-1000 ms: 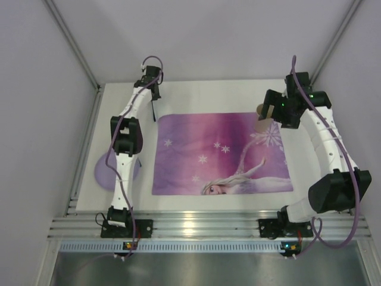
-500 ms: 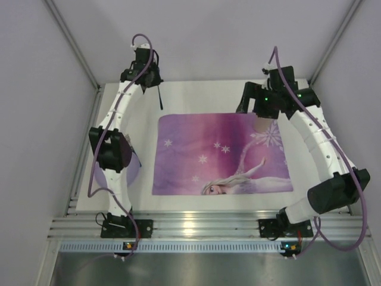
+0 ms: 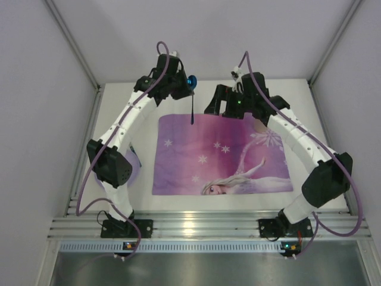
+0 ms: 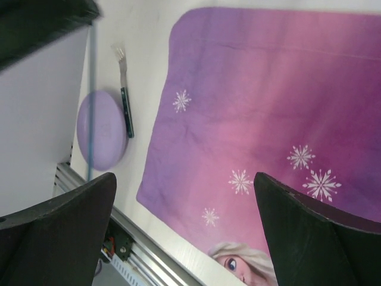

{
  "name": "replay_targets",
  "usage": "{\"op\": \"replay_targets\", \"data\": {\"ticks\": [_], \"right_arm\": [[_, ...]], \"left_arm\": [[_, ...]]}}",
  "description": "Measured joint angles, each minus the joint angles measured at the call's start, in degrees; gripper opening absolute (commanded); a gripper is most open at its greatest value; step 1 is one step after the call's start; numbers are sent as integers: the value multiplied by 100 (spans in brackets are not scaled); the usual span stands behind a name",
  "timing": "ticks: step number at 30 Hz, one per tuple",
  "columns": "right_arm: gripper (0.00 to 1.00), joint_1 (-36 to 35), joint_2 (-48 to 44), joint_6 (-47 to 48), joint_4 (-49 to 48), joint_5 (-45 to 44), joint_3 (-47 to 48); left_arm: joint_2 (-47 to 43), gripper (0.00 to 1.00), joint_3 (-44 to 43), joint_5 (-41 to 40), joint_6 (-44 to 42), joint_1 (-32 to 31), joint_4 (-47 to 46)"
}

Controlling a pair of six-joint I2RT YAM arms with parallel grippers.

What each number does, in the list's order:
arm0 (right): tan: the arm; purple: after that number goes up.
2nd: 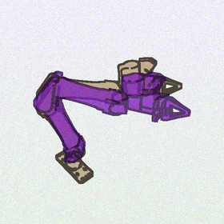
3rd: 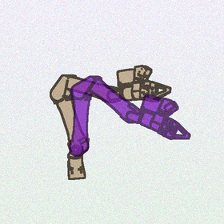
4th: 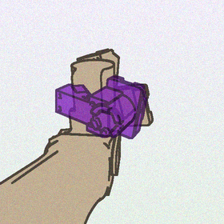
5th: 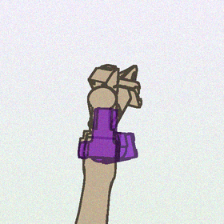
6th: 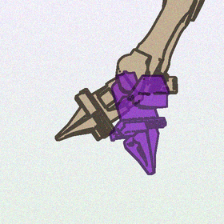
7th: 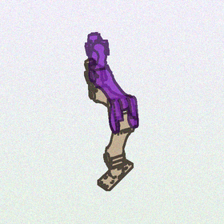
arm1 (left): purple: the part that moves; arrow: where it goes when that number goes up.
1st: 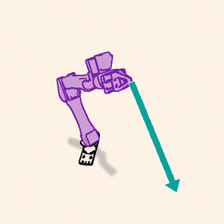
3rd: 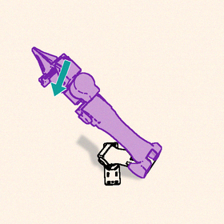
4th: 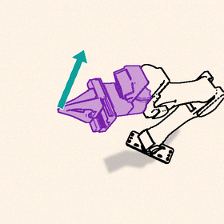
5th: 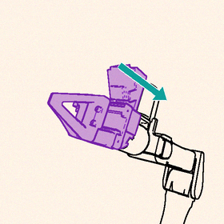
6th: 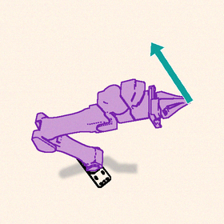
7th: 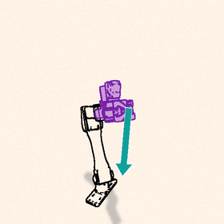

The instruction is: Set the dinner table for one person

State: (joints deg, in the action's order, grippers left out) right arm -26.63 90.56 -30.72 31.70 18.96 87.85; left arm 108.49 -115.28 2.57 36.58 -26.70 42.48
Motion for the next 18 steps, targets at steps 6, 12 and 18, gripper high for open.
{"op": "replay_targets", "data": {"ticks": [6,12,18], "right_arm": [[98,-103,-48,-374,-481,0,-809],[97,-367,-127,-597,-944,-33,-872],[97,-398,-660,-796,-1276,-216,-1145]], "left_arm": [[-476,0,144,109,251,-44,-2],[-649,0,398,114,273,-181,0],[-649,0,516,105,223,-192,96]]}}
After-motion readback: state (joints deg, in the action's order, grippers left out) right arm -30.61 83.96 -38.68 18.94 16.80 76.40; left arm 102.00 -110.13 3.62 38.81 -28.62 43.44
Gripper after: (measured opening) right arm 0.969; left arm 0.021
